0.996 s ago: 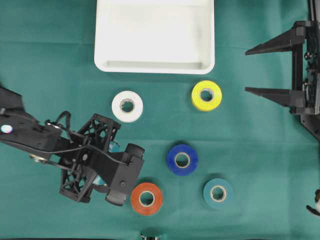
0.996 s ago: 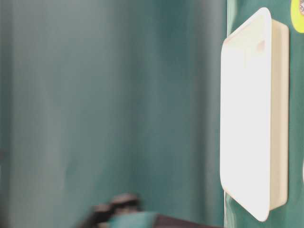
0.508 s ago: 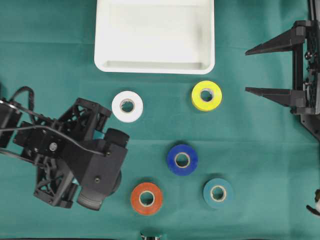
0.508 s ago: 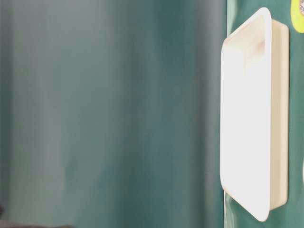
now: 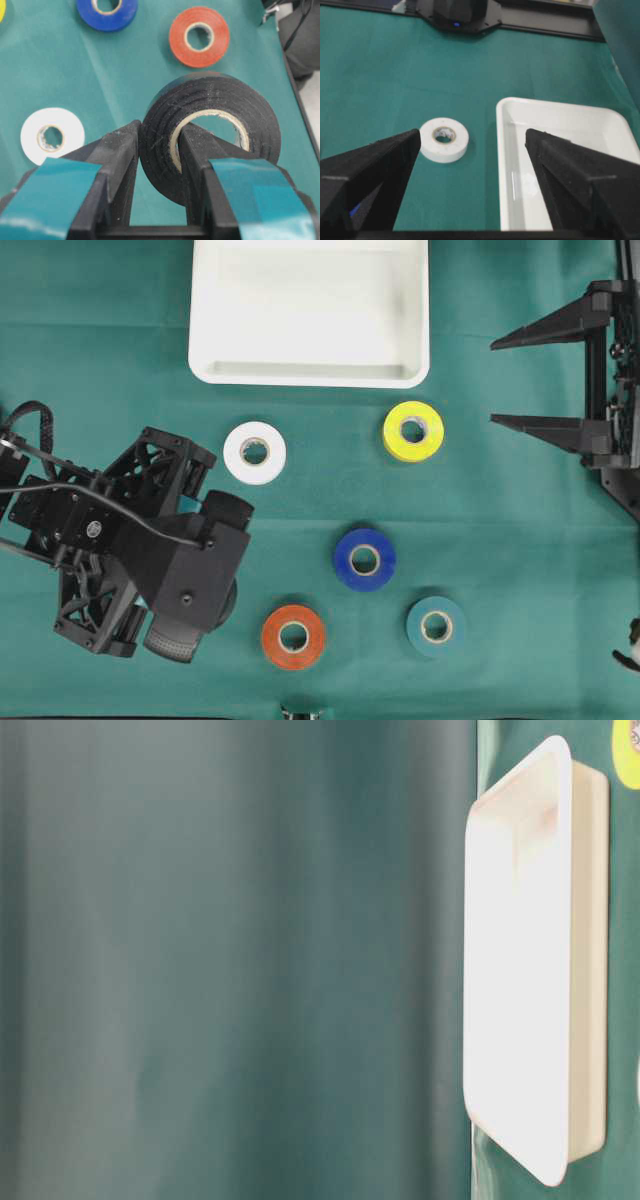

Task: Pick up the tape from a random location and place it into the white case.
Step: 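Lift the black tape with the left gripper toward the white tray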

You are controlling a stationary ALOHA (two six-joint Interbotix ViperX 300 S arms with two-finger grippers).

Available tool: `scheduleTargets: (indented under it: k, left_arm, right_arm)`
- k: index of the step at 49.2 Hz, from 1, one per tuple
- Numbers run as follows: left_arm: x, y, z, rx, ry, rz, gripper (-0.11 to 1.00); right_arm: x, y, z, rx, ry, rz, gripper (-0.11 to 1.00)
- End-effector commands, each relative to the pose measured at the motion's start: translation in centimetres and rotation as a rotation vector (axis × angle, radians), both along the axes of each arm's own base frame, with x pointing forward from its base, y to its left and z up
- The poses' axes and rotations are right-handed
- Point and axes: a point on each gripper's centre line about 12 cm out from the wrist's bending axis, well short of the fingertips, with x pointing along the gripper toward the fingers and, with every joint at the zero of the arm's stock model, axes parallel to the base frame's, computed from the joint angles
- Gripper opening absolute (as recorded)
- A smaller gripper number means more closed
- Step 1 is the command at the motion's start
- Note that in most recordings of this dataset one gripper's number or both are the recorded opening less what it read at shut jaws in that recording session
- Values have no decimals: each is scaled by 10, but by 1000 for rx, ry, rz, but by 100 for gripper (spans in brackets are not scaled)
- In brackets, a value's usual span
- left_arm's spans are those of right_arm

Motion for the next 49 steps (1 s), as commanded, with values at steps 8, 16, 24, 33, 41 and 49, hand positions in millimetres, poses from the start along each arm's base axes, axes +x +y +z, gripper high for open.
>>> scheduleTargets:
  k: [8, 16, 24, 33, 41, 49]
  left_arm:
    - [-3, 3, 18, -16, -48, 3, 19]
    - [-4, 3, 18, -16, -48, 3, 19]
    - [-2, 11, 12, -8, -33, 26, 19]
    - [5, 44, -3, 3, 1, 117, 19]
    - [10, 83, -12, 7, 16, 226, 19]
    - [13, 126, -15, 5, 12, 344, 19]
  right_arm:
    - [3, 0, 10, -4, -24, -1, 92]
    - [3, 0, 10, -4, -24, -1, 92]
    - [3, 0, 10, -7, -24, -1, 92]
    - [3, 0, 10, -18, -24, 1, 92]
    - [3, 0, 10, -18, -22, 1, 92]
    - [3, 0, 10, -18, -24, 1, 92]
